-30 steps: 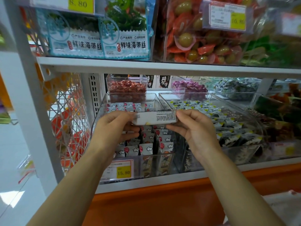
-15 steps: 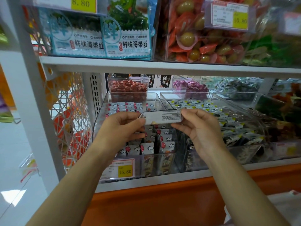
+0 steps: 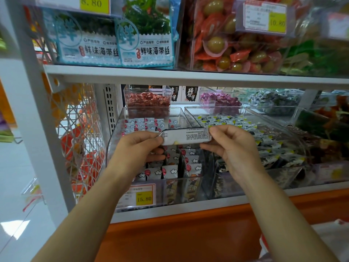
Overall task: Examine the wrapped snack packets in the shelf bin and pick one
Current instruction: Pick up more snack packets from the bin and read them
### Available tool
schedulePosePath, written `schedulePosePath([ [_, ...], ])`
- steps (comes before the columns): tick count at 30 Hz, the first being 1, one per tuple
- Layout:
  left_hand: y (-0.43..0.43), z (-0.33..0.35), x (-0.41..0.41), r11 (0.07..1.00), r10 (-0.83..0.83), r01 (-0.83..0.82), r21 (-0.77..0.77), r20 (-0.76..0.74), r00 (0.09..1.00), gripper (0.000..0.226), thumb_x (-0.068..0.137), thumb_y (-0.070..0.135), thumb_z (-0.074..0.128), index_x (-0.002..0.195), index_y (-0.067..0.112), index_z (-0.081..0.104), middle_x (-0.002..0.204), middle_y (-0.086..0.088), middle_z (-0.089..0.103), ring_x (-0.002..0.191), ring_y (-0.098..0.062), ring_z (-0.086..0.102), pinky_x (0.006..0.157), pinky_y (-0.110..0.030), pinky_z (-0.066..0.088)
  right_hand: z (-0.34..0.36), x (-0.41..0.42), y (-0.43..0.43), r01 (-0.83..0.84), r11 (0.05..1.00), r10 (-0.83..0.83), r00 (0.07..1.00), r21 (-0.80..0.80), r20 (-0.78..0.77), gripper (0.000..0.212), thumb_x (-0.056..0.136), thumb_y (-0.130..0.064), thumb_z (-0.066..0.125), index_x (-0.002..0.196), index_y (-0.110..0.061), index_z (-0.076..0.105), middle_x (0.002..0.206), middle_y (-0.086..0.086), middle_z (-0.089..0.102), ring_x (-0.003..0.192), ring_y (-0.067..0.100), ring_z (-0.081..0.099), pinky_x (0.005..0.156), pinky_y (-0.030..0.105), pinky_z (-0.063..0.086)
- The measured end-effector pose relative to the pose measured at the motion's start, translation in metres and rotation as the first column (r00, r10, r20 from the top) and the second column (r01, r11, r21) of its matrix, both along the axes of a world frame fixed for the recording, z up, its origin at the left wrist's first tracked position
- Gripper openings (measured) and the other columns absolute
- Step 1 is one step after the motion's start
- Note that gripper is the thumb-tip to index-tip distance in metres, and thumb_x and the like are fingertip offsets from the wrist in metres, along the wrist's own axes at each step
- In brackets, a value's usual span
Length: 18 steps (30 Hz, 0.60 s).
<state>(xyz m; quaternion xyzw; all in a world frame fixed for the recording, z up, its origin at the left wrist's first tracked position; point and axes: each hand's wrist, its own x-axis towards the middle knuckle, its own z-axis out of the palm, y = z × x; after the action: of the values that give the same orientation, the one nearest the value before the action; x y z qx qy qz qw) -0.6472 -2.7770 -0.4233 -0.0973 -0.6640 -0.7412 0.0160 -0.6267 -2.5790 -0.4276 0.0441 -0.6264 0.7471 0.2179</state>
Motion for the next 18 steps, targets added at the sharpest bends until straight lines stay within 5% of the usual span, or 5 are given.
schedulePosePath([
  [3, -0.0012, -0.0011, -0.0011, 1.000, 0.015, -0.015, -0.020, -0.009, 1.000, 0.025, 0.089, 0.005, 0.058, 0.070, 0.011, 0.072, 0.072, -0.004, 0.068, 0.069, -0.015, 0.065, 0.064, -0.024, 0.058, -0.0004, -0.0005, -0.0001, -0.028, 0.999, 0.028, 1.000, 0.040, 0.015, 0.013, 0.087, 0.002, 0.057, 0.081, -0.006, 0.066, 0.080, 0.011, 0.069, 0.075, 0.020, 0.070, 0.063, 0.026, 0.058],
  [6, -0.0004, -0.0024, -0.0012, 0.995, 0.021, -0.027, -0.095, -0.059, 0.998, 0.017, 0.092, 0.003, 0.053, 0.099, 0.007, 0.068, 0.088, -0.010, 0.067, 0.069, -0.010, 0.067, 0.064, -0.019, 0.056, 0.0004, -0.0007, -0.0003, -0.098, 0.993, 0.094, 0.993, 0.062, 0.067, 0.021, 0.087, 0.005, 0.054, 0.089, -0.011, 0.068, 0.090, 0.004, 0.073, 0.085, 0.020, 0.071, 0.067, 0.031, 0.058],
  [9, 0.0014, -0.0027, -0.0003, 0.996, -0.004, -0.004, -0.084, -0.102, 0.995, 0.028, 0.092, 0.001, 0.051, 0.116, 0.013, 0.061, 0.095, -0.009, 0.063, 0.072, -0.010, 0.068, 0.065, -0.016, 0.054, -0.0002, 0.0000, -0.0019, -0.063, 0.970, 0.049, 0.997, 0.234, 0.066, 0.020, 0.084, -0.009, 0.063, 0.082, -0.025, 0.074, 0.088, -0.002, 0.074, 0.086, 0.016, 0.070, 0.074, 0.030, 0.058],
  [13, 0.0020, -0.0020, 0.0024, 0.990, -0.051, 0.029, -0.135, -0.160, 0.986, 0.033, 0.093, 0.002, 0.050, 0.118, 0.019, 0.063, 0.102, -0.006, 0.066, 0.081, -0.012, 0.069, 0.072, -0.017, 0.055, -0.0012, 0.0002, -0.0056, 0.087, 0.947, -0.092, 0.996, 0.310, 0.002, 0.017, 0.082, -0.017, 0.068, 0.071, -0.029, 0.074, 0.079, 0.001, 0.072, 0.081, 0.021, 0.068, 0.075, 0.037, 0.058],
  [18, 0.0072, -0.0026, 0.0057, 0.987, -0.096, 0.076, -0.138, -0.139, 0.986, 0.025, 0.091, 0.002, 0.052, 0.108, 0.018, 0.063, 0.100, -0.003, 0.066, 0.080, -0.012, 0.069, 0.069, -0.018, 0.055, -0.0019, -0.0019, -0.0053, 0.239, 0.900, -0.224, 0.971, 0.364, -0.084, 0.022, 0.085, -0.020, 0.065, 0.067, -0.009, 0.067, 0.072, 0.023, 0.062, 0.069, 0.035, 0.058, 0.067, 0.041, 0.053],
])
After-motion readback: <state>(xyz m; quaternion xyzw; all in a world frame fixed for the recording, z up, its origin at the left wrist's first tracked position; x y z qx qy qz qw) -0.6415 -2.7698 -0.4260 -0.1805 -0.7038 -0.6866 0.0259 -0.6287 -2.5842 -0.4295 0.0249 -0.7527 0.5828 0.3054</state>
